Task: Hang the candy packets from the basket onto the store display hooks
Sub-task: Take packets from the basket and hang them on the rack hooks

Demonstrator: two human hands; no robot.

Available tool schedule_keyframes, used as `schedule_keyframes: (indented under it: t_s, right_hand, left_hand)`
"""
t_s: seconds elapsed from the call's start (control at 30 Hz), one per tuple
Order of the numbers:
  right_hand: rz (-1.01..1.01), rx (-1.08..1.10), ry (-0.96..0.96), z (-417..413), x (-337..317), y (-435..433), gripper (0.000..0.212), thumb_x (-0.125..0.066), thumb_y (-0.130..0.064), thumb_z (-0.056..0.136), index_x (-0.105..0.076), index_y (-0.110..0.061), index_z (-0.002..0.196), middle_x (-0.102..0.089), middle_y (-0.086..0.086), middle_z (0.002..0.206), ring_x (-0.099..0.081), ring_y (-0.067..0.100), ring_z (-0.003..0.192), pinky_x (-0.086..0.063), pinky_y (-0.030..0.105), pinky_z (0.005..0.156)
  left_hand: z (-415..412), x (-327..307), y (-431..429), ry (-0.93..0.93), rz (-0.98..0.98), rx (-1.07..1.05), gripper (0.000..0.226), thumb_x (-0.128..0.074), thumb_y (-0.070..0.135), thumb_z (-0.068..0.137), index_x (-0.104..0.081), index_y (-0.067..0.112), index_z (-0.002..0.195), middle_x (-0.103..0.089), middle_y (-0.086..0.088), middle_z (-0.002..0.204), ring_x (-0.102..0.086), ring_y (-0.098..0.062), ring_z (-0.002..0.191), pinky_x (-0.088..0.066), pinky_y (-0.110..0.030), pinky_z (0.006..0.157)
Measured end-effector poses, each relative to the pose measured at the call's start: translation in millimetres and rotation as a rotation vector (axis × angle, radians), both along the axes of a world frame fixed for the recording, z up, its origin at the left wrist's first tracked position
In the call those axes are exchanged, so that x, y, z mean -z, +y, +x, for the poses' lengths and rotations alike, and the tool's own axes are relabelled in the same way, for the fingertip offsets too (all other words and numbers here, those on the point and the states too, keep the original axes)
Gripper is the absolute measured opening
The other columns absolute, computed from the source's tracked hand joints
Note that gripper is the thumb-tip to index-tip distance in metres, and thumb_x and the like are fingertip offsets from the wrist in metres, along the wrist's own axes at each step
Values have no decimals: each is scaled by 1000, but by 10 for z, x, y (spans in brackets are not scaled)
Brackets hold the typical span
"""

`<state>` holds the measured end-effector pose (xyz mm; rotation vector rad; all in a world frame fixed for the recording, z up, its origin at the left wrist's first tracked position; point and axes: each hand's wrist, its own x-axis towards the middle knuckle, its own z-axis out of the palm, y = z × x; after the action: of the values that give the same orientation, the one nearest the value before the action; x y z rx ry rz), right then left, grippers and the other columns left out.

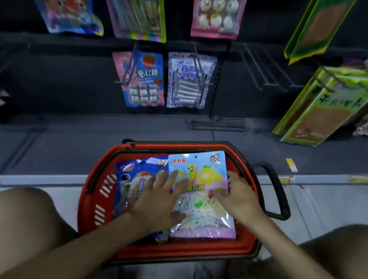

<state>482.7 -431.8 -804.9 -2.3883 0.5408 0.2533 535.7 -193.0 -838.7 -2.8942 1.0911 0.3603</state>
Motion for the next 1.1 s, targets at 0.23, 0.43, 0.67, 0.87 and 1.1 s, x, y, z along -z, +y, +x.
schedule_keyframes:
  t_s: [0.23,0.43,0.67,0.87,1.1]
  right_hand:
    - [-122,45,61,-42,229,106,53,-64,-35,97,-51,-15,144,-56,17,137,-64,40,116,-53,40,92]
    - [6,160,11,-36,312,93,62,-78,-25,87,-49,-18,141,-52,17,132,-57,33,108,-42,30,80]
    - [444,326,-37,-14,372,52,38,-93,-19,77,-74,-21,110,-79,1,106,-76,20,93,-64,37,81]
    - [629,315,-109,-34,255,94,33,-90,-5,78,-76,-15,106,-81,5,100,-77,26,98,-62,52,91]
    - [821,370,-253,-118,-223,37,30,-87,-7,81,-73,-6,108,-81,8,97,-78,19,85,-59,28,54]
  left_hand:
    - [-101,441,-49,-63,-42,56,96,-49,71,87,-19,24,165,-26,-20,169,-34,-45,151,-37,-65,115]
    - [-88,478,-1,-82,-96,60,91,-54,65,89,-23,25,164,-29,-17,168,-36,-42,150,-38,-63,115]
    - [-102,472,36,-35,-255,32,84,-66,44,94,-24,25,164,-33,-11,165,-35,-36,151,-34,-61,120]
    - [-67,375,74,142,-410,-111,68,-61,37,102,-29,32,163,-35,0,164,-39,-27,148,-38,-52,119]
    - [-10,-36,63,426,-928,-577,33,-75,39,94,-58,28,120,-63,19,123,-61,-1,113,-51,-23,90]
